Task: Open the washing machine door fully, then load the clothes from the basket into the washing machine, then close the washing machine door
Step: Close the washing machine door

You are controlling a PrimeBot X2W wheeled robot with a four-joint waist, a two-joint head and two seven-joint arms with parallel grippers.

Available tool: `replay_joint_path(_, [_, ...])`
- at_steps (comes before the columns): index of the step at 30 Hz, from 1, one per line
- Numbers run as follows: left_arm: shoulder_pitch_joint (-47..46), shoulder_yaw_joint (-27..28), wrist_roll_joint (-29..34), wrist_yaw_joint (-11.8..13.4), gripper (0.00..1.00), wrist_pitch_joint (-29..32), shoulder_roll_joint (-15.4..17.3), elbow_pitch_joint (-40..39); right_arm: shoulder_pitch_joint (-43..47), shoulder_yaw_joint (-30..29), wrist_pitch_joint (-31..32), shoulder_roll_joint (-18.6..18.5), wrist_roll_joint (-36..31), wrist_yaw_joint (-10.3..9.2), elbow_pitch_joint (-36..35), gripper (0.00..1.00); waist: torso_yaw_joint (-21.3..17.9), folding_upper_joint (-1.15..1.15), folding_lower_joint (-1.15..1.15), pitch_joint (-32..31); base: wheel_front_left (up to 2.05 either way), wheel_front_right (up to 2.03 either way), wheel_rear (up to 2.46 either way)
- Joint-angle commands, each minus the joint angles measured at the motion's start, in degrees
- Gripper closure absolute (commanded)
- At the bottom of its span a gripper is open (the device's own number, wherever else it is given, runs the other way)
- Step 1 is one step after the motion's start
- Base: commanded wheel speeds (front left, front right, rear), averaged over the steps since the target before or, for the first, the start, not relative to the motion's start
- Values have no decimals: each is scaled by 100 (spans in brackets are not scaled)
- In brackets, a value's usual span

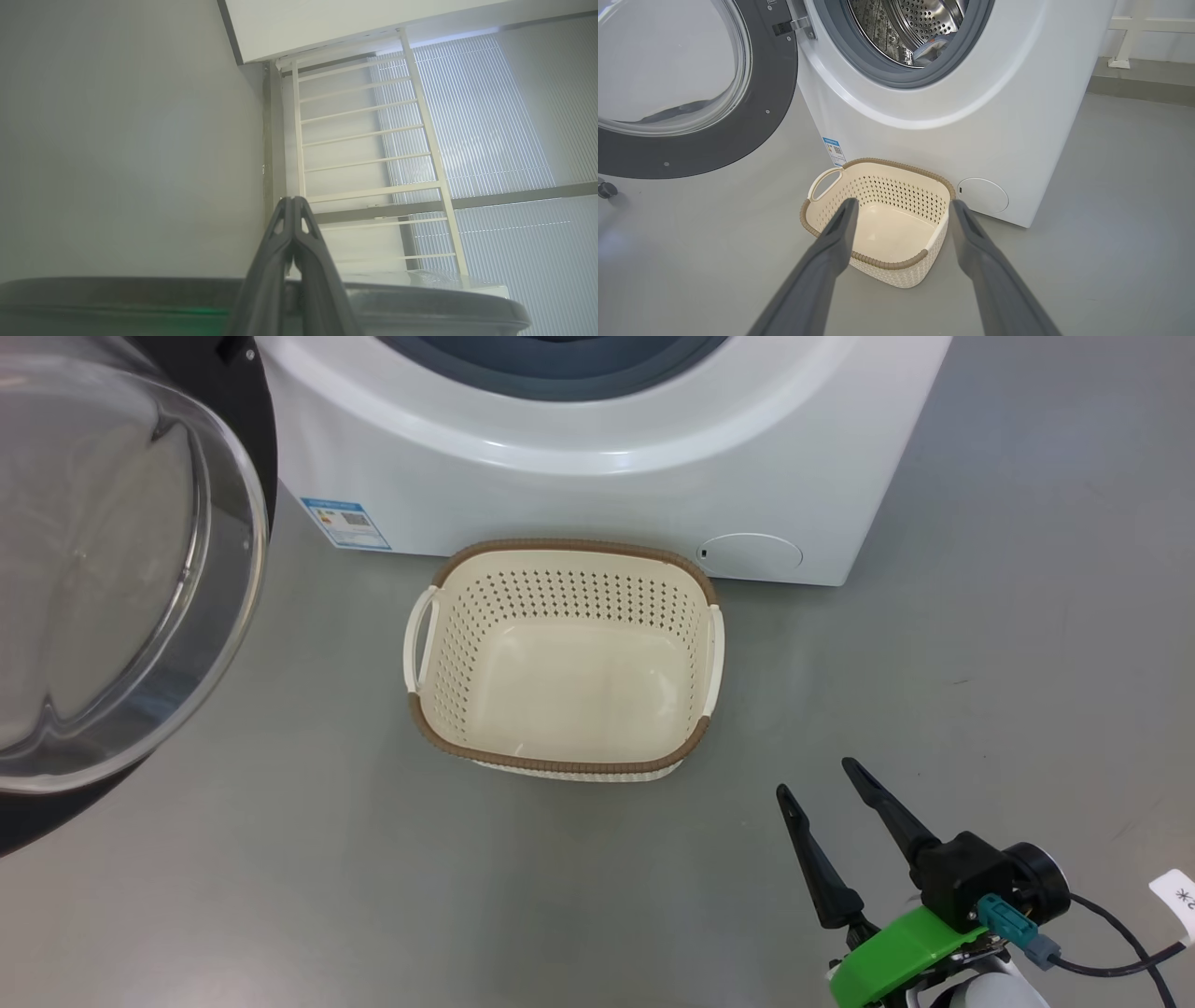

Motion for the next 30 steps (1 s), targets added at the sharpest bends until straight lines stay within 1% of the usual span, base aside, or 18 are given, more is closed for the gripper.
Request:
replay_joint_path(1, [126,26,-66,-40,100,201,453,-135,-128,157,28,36,-32,16,-165,0,12,0,0,17,0,0,0])
replay_joint_path(6, [247,-33,-203,-40,100,743,437,-278,-158,190,78,36,-27,16,-153,0,46,0,0,68,0,0,0])
replay_joint_path(9, [303,-102,-270,-40,100,1070,371,-365,-156,173,92,36,-4,16,-127,0,84,0,0,95,0,0,0])
replay_joint_path(11, [327,-110,-337,-40,100,1258,330,-414,-154,163,98,36,5,16,-108,0,109,0,0,104,0,0,0])
replay_joint_path(12, [327,-110,-337,-40,100,1258,330,-414,-154,163,98,36,5,16,-108,0,109,0,0,104,0,0,0])
replay_joint_path(16, [445,-100,-458,-40,100,1683,320,-507,-168,159,93,36,44,16,-66,0,129,0,0,97,0,0,0])
replay_joint_path(22, [722,-84,-677,-41,100,2499,305,-640,-182,167,78,36,136,16,19,0,166,0,0,85,0,0,0])
replay_joint_path(30, [977,-142,-996,-41,100,3635,149,-816,-176,195,61,36,223,16,148,0,253,0,0,18,0,0,0])
